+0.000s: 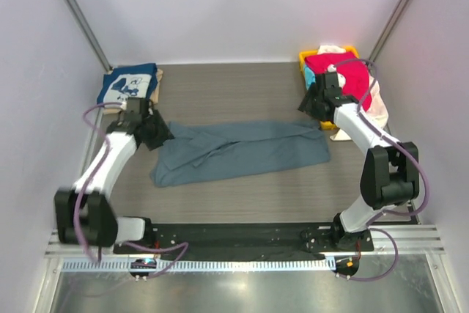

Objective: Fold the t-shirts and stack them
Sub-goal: Fold the tshirt

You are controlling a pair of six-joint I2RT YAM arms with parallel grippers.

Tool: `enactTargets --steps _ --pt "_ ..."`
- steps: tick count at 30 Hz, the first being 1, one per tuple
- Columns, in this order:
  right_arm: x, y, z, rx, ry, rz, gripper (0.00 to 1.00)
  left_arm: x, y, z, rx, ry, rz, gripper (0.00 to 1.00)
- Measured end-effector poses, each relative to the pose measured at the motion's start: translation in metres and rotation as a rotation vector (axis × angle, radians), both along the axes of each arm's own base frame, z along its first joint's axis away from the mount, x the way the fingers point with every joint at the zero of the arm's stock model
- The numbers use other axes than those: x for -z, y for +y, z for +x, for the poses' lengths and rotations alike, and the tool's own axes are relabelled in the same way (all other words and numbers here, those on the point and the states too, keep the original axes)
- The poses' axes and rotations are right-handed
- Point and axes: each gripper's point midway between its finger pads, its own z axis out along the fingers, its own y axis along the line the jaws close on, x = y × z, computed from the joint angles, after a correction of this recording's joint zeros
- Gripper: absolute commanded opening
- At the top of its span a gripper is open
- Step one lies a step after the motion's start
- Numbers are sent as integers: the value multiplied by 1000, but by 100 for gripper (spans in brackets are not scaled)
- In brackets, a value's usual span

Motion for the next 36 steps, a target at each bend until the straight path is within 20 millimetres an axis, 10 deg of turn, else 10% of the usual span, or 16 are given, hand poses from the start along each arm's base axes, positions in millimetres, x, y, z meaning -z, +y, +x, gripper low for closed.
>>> enactTargets --steps 8,13,20,26,32,36 --pt "38 67 27 -168 45 30 51 127 -26 47 -29 309 4 41" --pt "95 70 5 -186 172 11 49 127 -21 70 -68 255 39 39" --pt "99 95 -25 -175 60 48 46 126 -13 108 -102 241 111 38" --pt "96 176 -102 -265 21 246 49 123 -22 179 -109 195 133 37" --pt "85 271 -211 -551 180 298 70 102 -100 293 90 14 120 52" --pt "50 273 -211 -568 152 225 79 58 -179 317 280 -148 73 71"
